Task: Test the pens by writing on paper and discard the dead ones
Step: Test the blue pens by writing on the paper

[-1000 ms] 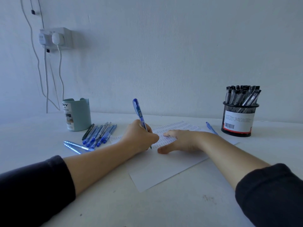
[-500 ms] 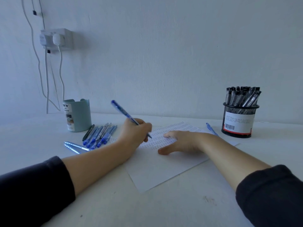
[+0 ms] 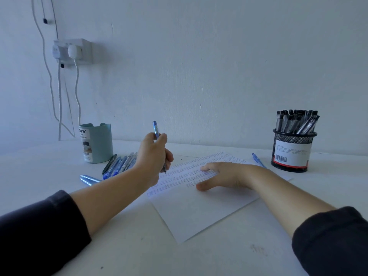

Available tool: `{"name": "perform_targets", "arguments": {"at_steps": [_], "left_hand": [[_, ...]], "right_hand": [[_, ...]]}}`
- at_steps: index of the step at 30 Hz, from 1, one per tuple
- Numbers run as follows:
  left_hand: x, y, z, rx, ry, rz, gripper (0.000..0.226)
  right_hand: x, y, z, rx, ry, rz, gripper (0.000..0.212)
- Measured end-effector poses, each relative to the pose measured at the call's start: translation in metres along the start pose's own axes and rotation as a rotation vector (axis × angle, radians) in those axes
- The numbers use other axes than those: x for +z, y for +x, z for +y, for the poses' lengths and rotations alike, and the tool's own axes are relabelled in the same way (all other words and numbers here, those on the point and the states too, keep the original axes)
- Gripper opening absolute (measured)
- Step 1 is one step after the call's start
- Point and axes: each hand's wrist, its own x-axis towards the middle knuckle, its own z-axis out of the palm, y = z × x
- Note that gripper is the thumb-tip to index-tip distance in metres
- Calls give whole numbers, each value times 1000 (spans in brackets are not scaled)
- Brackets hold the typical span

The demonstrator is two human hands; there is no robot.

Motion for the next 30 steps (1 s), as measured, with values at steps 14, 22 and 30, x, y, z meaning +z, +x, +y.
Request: {"name": "perform_targets", "arguments": {"at_steps": [14, 22, 30], "left_hand": [[1, -3, -3, 26, 25, -11, 16], [3, -1, -5, 15, 4, -34, 15], [6, -3, -4, -27, -51, -120, 21]], "right_hand": [[0, 0, 0, 3, 20, -5, 77], [0, -3, -8, -77, 75, 152, 49], [2, 1, -34, -295, 272, 309, 17]]}}
